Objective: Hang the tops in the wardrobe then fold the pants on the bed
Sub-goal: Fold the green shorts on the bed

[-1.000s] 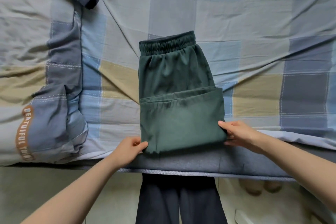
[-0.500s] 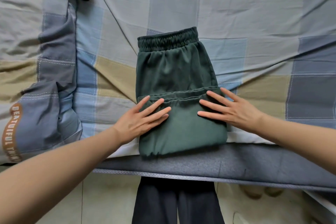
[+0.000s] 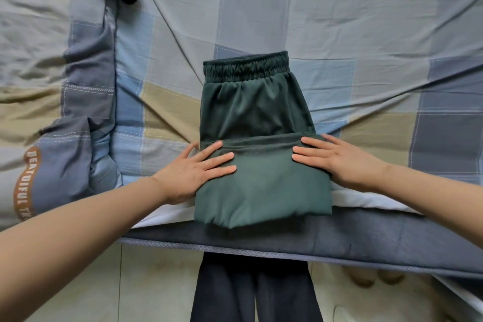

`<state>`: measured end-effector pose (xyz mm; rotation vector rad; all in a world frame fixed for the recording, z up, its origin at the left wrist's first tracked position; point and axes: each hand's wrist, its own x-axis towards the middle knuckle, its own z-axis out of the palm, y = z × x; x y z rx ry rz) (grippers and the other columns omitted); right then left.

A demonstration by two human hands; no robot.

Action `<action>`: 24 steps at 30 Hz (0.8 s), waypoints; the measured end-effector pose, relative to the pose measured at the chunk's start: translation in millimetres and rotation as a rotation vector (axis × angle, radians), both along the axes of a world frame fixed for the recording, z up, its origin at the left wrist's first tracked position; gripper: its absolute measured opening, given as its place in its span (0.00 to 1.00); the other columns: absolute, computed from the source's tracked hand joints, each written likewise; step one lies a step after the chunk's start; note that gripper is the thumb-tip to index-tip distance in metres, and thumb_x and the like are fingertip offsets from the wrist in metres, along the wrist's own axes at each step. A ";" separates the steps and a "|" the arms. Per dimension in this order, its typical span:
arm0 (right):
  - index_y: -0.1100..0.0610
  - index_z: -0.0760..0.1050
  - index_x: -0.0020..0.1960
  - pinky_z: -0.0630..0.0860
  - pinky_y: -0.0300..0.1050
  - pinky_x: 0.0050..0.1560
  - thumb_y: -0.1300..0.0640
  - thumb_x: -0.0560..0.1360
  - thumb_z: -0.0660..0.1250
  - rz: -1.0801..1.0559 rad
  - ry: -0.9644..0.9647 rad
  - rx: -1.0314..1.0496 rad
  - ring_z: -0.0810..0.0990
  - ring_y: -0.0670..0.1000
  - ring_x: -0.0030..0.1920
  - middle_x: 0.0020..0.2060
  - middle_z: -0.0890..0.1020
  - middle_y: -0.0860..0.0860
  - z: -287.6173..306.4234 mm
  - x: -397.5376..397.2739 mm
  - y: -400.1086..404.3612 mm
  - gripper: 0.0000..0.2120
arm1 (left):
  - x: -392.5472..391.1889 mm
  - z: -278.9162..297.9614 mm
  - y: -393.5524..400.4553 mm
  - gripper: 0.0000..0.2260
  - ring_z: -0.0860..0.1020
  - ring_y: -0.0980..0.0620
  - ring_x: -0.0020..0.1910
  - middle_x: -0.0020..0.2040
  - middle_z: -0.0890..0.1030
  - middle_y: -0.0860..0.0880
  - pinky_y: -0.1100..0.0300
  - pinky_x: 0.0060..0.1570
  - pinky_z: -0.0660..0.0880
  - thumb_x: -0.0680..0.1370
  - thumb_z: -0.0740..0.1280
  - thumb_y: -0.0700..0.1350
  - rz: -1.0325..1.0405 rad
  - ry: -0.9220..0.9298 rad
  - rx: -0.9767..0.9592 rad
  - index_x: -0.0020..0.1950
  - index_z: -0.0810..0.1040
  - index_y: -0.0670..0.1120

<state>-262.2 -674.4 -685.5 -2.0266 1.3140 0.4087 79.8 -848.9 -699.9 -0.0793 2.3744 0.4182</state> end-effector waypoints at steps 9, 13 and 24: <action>0.59 0.77 0.49 0.75 0.45 0.45 0.54 0.81 0.60 -1.434 -0.750 0.325 0.77 0.42 0.41 0.43 0.82 0.52 34.9 21.1 2.9 0.11 | 13.3 50.0 -14.5 0.23 0.78 0.52 0.61 0.60 0.82 0.52 0.53 0.65 0.71 0.78 0.56 0.61 1.499 -0.185 0.867 0.64 0.76 0.49; 0.54 0.70 0.63 0.75 0.41 0.55 0.44 0.78 0.63 -1.664 -0.718 0.410 0.79 0.43 0.55 0.57 0.79 0.46 6.8 48.0 -16.2 0.19 | -15.3 39.8 8.5 0.15 0.79 0.63 0.56 0.60 0.80 0.54 0.55 0.65 0.73 0.80 0.63 0.54 1.722 0.045 0.775 0.64 0.73 0.50; 0.56 0.64 0.36 0.62 0.46 0.37 0.56 0.82 0.55 -1.665 -0.404 -0.321 0.64 0.47 0.34 0.31 0.68 0.49 -0.8 62.6 -8.7 0.16 | -34.5 13.9 51.7 0.14 0.70 0.51 0.38 0.36 0.74 0.47 0.64 0.38 0.68 0.83 0.59 0.46 1.896 0.606 0.199 0.40 0.71 0.42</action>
